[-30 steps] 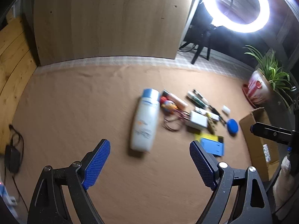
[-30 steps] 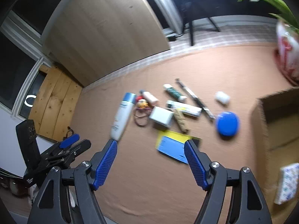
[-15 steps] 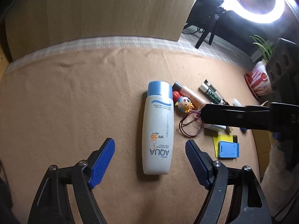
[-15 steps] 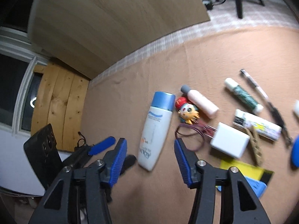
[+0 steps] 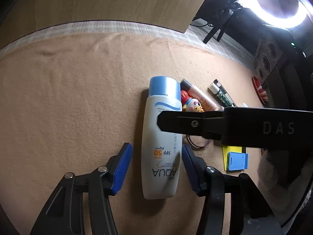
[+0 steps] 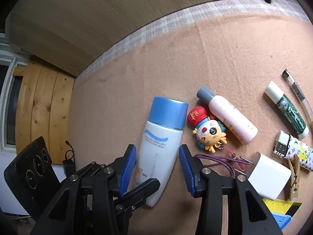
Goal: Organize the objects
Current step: 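Move the right tool to the white AQUA bottle and grasp it, then lift the AQUA bottle with the right tool and carry it over the box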
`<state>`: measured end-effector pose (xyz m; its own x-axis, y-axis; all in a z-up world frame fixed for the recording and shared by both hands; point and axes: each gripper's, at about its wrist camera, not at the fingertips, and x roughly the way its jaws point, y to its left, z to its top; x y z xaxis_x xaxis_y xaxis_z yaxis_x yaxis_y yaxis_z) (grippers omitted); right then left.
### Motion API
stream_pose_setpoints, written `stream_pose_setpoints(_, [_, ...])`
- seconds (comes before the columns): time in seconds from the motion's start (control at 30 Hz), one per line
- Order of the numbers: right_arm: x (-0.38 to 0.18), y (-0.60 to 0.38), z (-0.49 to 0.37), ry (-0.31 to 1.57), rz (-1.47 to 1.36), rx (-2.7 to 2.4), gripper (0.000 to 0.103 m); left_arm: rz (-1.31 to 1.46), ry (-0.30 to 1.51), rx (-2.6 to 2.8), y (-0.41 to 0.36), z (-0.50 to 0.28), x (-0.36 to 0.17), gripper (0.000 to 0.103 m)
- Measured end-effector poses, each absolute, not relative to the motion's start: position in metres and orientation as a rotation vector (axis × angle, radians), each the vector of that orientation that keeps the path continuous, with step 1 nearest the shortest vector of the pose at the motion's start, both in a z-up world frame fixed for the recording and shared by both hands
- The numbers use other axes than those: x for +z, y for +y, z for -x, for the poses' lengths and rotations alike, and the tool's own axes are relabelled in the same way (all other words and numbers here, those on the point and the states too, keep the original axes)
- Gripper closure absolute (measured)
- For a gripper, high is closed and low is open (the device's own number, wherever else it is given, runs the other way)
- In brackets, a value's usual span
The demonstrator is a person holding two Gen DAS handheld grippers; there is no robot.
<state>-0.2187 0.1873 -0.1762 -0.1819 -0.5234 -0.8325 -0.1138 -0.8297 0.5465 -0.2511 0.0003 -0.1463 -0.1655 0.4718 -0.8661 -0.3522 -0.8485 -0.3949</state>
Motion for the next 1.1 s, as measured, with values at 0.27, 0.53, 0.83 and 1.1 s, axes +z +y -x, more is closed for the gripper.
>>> stream_pose_setpoints(0.27, [-0.181, 0.179, 0.217, -0.692, -1.820, -2.070, 0.062, 1.581, -0.167, 2.047, 0.001, 0.242, -0.147, 0.056])
stream_pose_setpoints(0.53, [-0.169, 0.181, 0.194, -0.712, -1.760, -2.049, 0.064, 1.527, -0.193, 2.111, 0.002, 0.208, -0.124, 0.056])
stream_pose_setpoints(0.83, [-0.125, 0.217, 0.143, -0.743, -1.638, -2.126, 0.064, 1.409, -0.167, 2.131, 0.043, 0.160, -0.079, 0.056])
stream_pose_setpoints(1.1, [-0.095, 0.288, 0.098, -0.803, -1.554, -2.252, 0.064, 1.313, -0.111, 2.062, 0.123, 0.123, -0.054, 0.056])
